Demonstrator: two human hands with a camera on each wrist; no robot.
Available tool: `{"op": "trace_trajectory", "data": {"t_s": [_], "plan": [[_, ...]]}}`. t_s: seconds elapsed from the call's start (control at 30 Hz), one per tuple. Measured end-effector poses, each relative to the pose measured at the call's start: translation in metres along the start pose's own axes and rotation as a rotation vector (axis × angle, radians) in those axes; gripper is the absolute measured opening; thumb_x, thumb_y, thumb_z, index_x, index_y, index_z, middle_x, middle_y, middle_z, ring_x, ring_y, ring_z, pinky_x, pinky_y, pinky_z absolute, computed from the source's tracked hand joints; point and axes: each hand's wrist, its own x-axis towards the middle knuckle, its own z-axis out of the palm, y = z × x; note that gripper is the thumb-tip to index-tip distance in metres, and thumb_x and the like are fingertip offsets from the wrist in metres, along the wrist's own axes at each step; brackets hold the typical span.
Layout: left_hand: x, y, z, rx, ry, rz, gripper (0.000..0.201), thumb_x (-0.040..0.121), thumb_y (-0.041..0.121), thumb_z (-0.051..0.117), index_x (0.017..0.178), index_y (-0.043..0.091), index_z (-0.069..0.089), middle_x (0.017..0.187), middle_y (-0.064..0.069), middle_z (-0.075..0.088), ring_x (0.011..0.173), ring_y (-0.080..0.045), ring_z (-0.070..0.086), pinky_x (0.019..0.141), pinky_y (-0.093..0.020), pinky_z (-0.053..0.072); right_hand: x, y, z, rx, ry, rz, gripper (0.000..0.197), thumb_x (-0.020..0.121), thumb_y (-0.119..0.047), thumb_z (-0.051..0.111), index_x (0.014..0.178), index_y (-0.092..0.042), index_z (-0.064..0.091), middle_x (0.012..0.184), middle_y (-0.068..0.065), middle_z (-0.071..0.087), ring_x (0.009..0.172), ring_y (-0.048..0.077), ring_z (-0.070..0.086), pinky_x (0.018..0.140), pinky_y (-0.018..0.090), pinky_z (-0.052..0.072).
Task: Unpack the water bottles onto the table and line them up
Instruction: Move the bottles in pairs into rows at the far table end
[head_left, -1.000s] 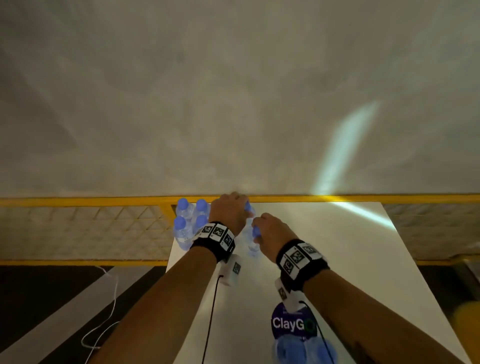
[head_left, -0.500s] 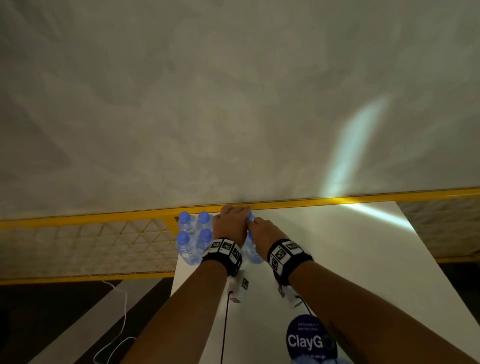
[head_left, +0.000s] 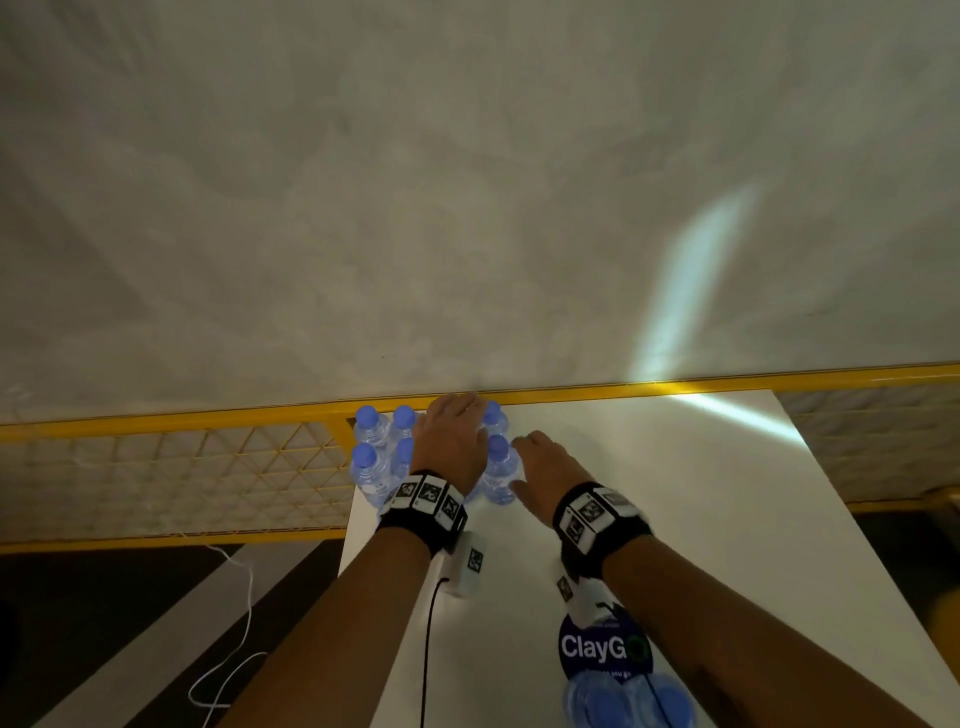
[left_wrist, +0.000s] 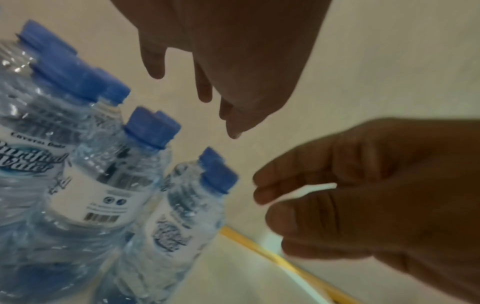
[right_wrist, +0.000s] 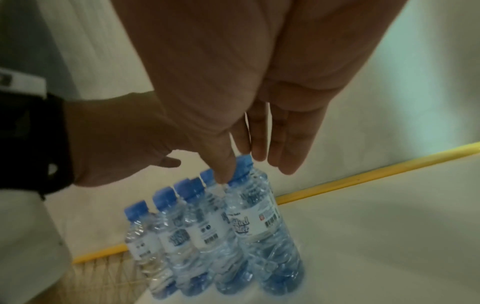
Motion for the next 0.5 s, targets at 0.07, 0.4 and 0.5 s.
{"op": "trace_trajectory", "data": {"t_s": [0.07,0.4,0.5], "plan": [[-0.028,0.013,-0.008,-0.125,0.089,0.105,0.032,0.095,0.022,0.053,0.123,0.015,0.066,0.126,-0.004,0.065,0.116,-0.03,0.059,0.096,-0.044,0.05,-0.039,0.008,-0.004,0.033,-0.039,-0.046,0.041,0.089,-0.028,0.063,0.127,-0.015,0.052,0.127,0.006,0.049,0.114,0.026,0.054,0.099,0.037,0.045],[-0.2,0.114,-0.01,-0.429,-0.402,0.248,0.032,0.09,0.05,0.054,0.112,0.031,0.067,0.106,0.009,0.068,0.087,-0.01,0.065,0.082,-0.035,0.056,-0.238,0.021,0.002,0.026,-0.265,-0.038,0.04,0.087,-0.041,0.046,0.123,-0.031,0.058,0.125,-0.007,0.056,0.117,0.016,0.055,0.1,0.03,0.044],[-0.227,0.129,-0.008,-0.413,-0.476,0.237,0.034,0.086,0.05,0.062,0.112,0.029,0.068,0.108,0.007,0.066,0.092,-0.01,0.063,0.083,-0.034,0.055,-0.273,0.021,0.014,0.035,-0.285,-0.024,0.038,0.093,-0.038,0.054,0.13,-0.03,0.052,0.133,-0.006,0.05,0.121,0.015,0.051,0.103,0.027,0.041]]}}
